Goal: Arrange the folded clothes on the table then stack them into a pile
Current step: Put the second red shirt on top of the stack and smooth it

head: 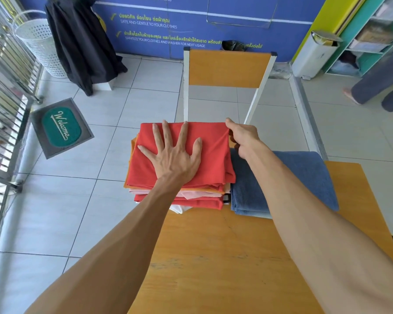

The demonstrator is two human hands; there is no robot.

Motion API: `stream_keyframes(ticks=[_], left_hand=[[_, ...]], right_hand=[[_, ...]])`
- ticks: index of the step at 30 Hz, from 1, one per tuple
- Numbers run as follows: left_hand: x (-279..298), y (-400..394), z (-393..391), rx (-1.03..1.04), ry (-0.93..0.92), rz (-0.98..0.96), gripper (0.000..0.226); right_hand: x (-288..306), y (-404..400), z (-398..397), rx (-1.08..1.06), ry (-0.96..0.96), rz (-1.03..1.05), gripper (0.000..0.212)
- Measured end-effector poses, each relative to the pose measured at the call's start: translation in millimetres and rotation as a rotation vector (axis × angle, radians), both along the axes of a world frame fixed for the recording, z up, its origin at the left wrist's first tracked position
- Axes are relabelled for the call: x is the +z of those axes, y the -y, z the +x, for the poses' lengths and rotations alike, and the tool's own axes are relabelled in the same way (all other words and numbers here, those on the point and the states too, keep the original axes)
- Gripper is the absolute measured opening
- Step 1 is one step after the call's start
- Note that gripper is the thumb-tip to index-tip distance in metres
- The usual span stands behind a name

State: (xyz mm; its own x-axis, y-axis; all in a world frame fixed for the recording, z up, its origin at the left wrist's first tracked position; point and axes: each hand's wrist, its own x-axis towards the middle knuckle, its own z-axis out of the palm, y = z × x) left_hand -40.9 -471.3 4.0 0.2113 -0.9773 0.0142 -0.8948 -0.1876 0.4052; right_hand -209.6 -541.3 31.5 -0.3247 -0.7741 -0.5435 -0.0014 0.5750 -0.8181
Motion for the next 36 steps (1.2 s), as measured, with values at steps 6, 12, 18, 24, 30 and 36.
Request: stream_keyframes(ticks=[6,12,18,24,30,36], left_hand=[[2.5,1.9,0.7,-0.006,0.018,0.017,0.075],[11.9,6.2,-5.3,-0.077,0.067,-0.016,0.063],[15.3,7.4,-15.6,-0.309,0.055,-0.047,0.052],[9.8,12.6,-18.9,-0.278,0.056,0.001,0.052],[11.1,10.0,-20.2,-0.261,0.062,0.024,0.066],[10.7,5.9,-22.3,-0.267,0.099,0.016,0.074]], right_hand=[[-1.4,-10.9,0.7,-0.112,-0.178,-0.040,0.051],[17.9,-87.6,-16.9,0.326,-0.209,-0.122,0.069],[22.4,-118.5,-21.0,0.487,-0.287,-0.088,0.029],[17.6,-133.1,-9.0,0.361,-0.351,-0.063,0.049],[25.9,-138.3,-0.4,0.327,-0.209,-0.184,0.010],[11.7,-159.4,-29.0,0.315,-0.127,-0.105,0.010]])
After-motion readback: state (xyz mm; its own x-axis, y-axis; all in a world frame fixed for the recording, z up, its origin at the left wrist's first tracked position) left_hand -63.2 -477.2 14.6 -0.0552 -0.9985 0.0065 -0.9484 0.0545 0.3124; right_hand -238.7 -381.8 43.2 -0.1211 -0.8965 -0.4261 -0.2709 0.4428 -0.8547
